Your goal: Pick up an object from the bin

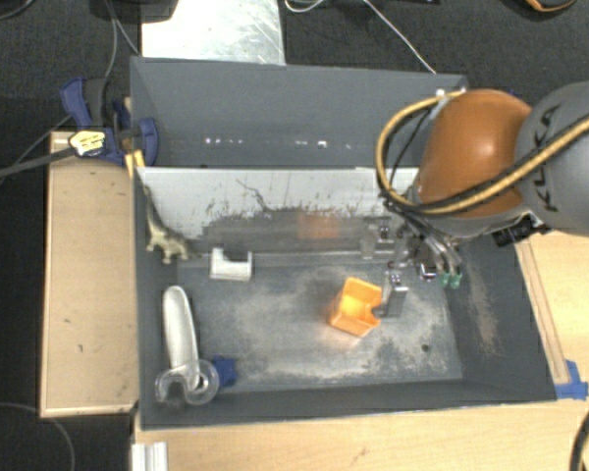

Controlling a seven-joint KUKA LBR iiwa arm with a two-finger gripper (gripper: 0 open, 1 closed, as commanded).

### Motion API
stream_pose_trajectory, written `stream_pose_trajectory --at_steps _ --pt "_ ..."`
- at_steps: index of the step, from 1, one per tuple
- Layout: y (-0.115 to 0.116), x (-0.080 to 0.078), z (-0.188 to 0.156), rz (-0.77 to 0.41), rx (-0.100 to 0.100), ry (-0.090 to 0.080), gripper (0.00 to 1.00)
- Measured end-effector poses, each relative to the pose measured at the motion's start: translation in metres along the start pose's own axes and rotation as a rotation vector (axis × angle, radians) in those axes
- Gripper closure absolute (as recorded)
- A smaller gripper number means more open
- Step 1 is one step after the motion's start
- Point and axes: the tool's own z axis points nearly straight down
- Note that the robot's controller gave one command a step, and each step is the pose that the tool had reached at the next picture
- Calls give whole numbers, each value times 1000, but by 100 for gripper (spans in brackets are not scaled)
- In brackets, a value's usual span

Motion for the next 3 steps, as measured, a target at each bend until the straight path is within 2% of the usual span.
stream_pose_trajectory --at_steps 1,2,3 --pt "0 -2 -5 0 0 -9 0" --pt "-3 -11 80 -276 -1 -2 0" --pt "-4 -14 96 -305 0 -8 0"
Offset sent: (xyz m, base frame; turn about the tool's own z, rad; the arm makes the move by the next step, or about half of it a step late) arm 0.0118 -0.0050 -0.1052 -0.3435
